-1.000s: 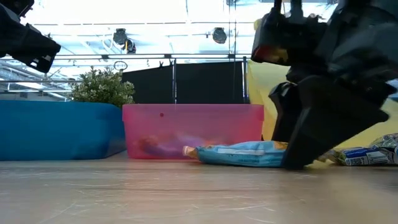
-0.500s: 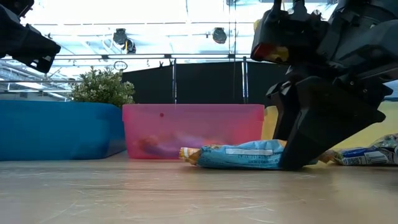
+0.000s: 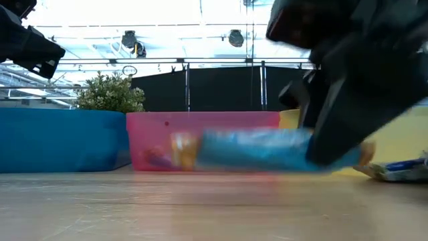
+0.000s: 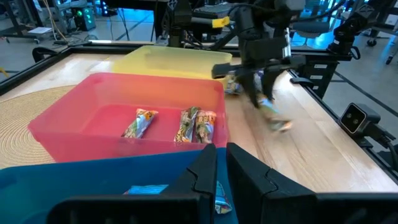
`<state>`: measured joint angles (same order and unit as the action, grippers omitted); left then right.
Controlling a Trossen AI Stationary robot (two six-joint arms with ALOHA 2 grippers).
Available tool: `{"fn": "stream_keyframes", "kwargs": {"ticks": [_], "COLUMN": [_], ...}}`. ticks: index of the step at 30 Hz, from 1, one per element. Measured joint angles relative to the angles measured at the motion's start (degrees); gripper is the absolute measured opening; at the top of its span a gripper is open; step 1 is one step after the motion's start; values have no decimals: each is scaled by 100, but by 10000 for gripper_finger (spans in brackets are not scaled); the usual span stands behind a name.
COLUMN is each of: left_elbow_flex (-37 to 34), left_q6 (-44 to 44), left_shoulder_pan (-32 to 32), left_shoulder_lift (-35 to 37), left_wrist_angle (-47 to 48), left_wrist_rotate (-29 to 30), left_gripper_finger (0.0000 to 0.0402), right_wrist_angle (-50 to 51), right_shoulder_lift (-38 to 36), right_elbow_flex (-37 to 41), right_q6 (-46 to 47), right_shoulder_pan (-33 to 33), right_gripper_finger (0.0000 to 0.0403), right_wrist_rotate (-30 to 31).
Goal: Pick and place Granola Bars by type
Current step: Put the yellow granola bar into the pink bin
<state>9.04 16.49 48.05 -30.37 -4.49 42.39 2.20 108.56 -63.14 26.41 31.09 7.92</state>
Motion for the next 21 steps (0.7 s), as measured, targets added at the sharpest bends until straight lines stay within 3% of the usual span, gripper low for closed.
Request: {"fn": "stream_keyframes", "kwargs": {"ticks": [3, 9, 17, 21], "left_elbow_flex": [0, -2, -2, -2], "left_q6": [-9, -89, -122, -162], "left_shoulder_pan": [0, -2, -1, 0], "left_shoulder_lift": [0, 0, 0, 2], "left_wrist_angle": [0, 2, 2, 0], "left_wrist_rotate": [0, 0, 3, 7], "left_gripper_finger": [44, 44, 44, 44], "right_wrist_angle": [-172, -179, -196, -64], "right_shoulder_lift": [-184, -581, -1346, -1401], "right_elbow_flex": [-12, -19, -19, -23], "right_q6": [-151, -286, -777, -984], "right_shoulder_pan": [4, -7, -347, -998], "right_gripper_finger": [63, 57, 56, 56], "right_wrist_rotate": [-237, -141, 1548, 1739]}}
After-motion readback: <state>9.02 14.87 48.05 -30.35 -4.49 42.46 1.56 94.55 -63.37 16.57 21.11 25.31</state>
